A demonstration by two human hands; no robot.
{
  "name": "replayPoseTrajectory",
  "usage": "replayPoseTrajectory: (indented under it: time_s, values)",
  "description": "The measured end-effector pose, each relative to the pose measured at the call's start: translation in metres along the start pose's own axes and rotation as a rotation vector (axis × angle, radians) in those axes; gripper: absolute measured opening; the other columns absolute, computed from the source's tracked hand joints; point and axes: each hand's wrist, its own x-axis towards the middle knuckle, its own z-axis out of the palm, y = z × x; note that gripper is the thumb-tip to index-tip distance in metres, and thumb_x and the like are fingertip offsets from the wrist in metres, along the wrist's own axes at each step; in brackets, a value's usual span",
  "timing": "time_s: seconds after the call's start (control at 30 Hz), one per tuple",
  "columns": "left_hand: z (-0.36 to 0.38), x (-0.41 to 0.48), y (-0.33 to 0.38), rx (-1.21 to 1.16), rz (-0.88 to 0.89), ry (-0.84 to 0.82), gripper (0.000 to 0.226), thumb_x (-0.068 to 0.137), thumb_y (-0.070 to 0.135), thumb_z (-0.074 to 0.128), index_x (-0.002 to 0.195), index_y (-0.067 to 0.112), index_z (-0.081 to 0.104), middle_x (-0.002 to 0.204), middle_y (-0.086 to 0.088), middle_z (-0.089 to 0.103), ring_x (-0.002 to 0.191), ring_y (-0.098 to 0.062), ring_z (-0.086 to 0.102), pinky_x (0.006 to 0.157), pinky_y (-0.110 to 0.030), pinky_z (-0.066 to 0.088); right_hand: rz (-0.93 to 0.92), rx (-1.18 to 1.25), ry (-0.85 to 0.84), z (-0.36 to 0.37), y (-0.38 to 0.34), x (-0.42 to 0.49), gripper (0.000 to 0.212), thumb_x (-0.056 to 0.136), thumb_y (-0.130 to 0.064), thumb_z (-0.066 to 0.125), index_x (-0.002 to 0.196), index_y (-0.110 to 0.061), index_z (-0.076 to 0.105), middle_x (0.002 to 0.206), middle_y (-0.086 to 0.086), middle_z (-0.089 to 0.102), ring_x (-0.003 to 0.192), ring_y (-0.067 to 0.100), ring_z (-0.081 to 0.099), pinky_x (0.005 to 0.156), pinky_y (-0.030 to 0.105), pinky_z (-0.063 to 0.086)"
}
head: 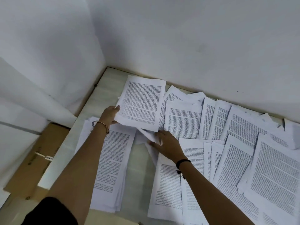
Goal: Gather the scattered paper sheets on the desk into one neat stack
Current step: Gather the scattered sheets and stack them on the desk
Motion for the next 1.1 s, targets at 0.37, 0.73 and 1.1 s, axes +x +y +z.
replayPoseTrajectory:
  time_s: [0.37,0.73,1.1]
  values:
    - [0.024,-0.006,-0.037,0.536,0.066,-0.092,0.019,0.085,0.009,0.062,0.104,0.002,0.063,0.107,-0.01,0.06,0.094,-0.025,0.056,0.073,-0.028,0.044,0.607,0.786,0.224,-0.02,0.002,0.033,0.04,0.091,-0.029,0.063,0.123,-0.009,0.052,0.108,0.002,0.06,0.094,0.015,0.055,0.077,0.019,0.044]
    - [0.064,0.01,-0.027,0.0,0.108,0.133,0.06,0.076,0.036,0.073,0.121,0.001,0.055,0.121,-0.015,0.062,0.112,-0.03,0.059,0.098,-0.039,0.047,0.772,0.548,0.526,-0.037,0.055,-0.005,0.033,0.088,-0.009,0.051,0.061,-0.014,0.032,0.058,-0.002,0.04,0.058,0.016,0.035,0.05,0.027,0.029]
    - [0.121,0.008,-0.005,0.222,0.159,-0.003,0.035,0.099,0.018,0.037,0.092,-0.009,0.057,0.081,-0.026,0.059,0.081,-0.032,0.057,0.08,-0.036,0.042,0.571,0.384,0.204,-0.046,0.08,-0.012,0.027,0.086,0.01,0.041,0.107,-0.006,0.04,0.073,0.001,0.05,0.068,0.023,0.051,0.048,0.024,0.034]
